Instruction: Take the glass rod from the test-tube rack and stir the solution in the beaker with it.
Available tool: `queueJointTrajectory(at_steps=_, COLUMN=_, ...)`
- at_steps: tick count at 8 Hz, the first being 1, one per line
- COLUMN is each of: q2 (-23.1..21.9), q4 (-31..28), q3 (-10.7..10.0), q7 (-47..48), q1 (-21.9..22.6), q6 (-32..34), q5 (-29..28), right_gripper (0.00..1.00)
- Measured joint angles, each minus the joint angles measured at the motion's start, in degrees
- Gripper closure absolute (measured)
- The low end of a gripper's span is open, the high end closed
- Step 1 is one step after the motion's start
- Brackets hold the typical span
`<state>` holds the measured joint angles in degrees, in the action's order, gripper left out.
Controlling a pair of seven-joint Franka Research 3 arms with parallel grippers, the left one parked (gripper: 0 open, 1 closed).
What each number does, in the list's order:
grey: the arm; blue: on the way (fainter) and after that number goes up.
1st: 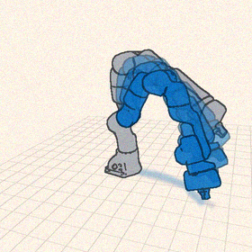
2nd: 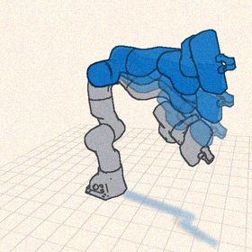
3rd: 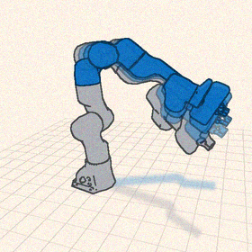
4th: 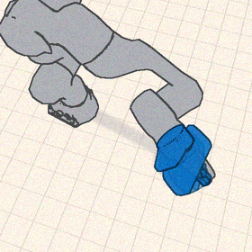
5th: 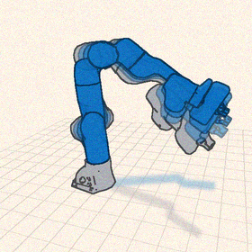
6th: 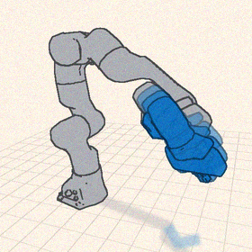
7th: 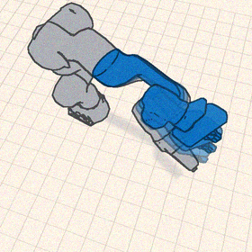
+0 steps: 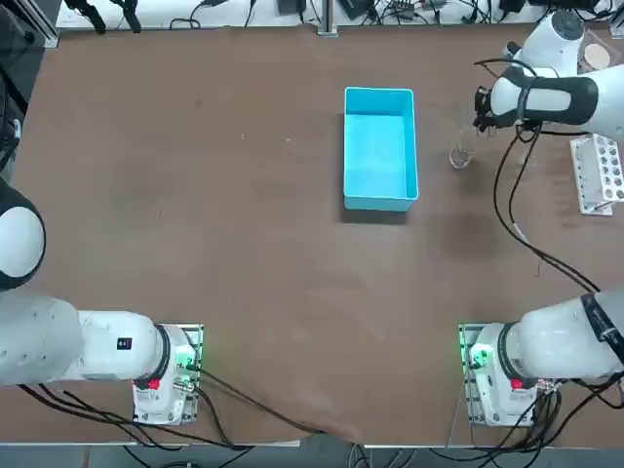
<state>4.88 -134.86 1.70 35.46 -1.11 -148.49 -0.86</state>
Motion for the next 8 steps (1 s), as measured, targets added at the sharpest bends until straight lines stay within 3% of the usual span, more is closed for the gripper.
queueJointTrajectory(at_steps=2, q2=-0.27, q4=0.01, q3=0.0, q7=-0.5, q1=-0.86, q6=1.78, q5=0.57, right_gripper=0.94)
queueJointTrajectory(at_steps=5, q2=-2.64, q4=0.05, q3=0.06, q7=-0.51, q1=-0.87, q6=9.59, q5=3.29, right_gripper=0.94)
queueJointTrajectory(at_steps=8, q2=-3.36, q4=0.02, q3=0.69, q7=-0.46, q1=-0.7, q6=11.49, q5=3.37, right_gripper=0.94)
